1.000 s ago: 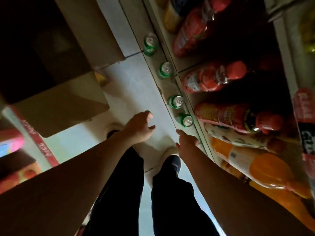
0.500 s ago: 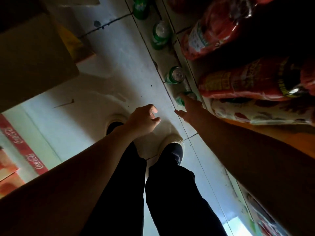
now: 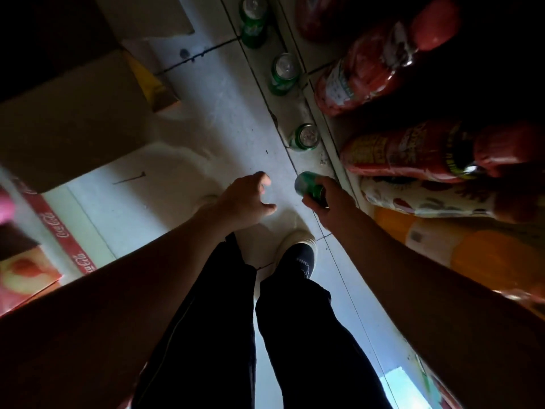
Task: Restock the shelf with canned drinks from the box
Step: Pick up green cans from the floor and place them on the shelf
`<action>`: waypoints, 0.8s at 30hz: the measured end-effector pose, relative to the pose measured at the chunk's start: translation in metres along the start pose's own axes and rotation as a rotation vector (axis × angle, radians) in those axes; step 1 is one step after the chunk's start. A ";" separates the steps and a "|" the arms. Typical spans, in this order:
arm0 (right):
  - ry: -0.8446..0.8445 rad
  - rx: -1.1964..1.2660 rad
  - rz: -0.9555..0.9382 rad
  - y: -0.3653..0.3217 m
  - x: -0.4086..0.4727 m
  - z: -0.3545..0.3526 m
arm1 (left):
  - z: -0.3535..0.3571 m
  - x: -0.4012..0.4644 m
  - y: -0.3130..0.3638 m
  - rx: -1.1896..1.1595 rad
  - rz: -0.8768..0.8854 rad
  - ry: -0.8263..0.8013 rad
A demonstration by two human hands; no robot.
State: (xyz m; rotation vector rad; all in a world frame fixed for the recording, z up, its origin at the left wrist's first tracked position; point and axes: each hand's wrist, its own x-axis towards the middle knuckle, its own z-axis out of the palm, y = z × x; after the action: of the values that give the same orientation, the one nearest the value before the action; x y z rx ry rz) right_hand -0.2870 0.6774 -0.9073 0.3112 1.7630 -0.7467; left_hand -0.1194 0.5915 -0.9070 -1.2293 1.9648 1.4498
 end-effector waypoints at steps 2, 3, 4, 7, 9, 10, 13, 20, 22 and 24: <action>-0.017 0.117 0.048 -0.011 -0.040 -0.002 | -0.024 -0.019 0.016 0.041 0.073 -0.004; -0.026 0.160 0.033 -0.017 -0.063 -0.004 | -0.043 -0.034 0.029 0.042 0.119 -0.007; -0.051 0.155 0.026 -0.030 -0.095 -0.004 | -0.061 -0.049 0.044 0.039 0.178 -0.014; -0.180 0.198 -0.076 -0.073 -0.204 -0.008 | -0.119 -0.111 0.101 0.078 0.376 -0.046; -0.229 0.101 -0.186 -0.110 -0.281 -0.005 | -0.156 -0.156 0.142 0.094 0.443 -0.039; -0.242 0.017 -0.269 -0.128 -0.318 -0.006 | -0.176 -0.179 0.163 0.076 0.474 -0.026; -0.263 -0.356 -0.594 -0.174 -0.430 -0.021 | -0.239 -0.262 0.235 0.133 0.504 -0.027; -0.253 -0.633 -0.867 -0.219 -0.624 -0.080 | -0.306 -0.403 0.353 0.205 0.560 -0.234; -0.155 -0.635 -0.966 -0.222 -0.666 -0.098 | -0.308 -0.432 0.378 0.153 0.594 -0.191; -0.025 -0.532 -1.068 -0.218 -0.713 -0.122 | -0.300 -0.467 0.408 0.093 0.634 -0.096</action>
State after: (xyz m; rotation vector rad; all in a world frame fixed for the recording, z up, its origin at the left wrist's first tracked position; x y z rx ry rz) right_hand -0.2695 0.7017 -0.1528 -1.0699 1.9669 -0.9342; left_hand -0.1592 0.5395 -0.2211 -0.4912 2.4438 1.6233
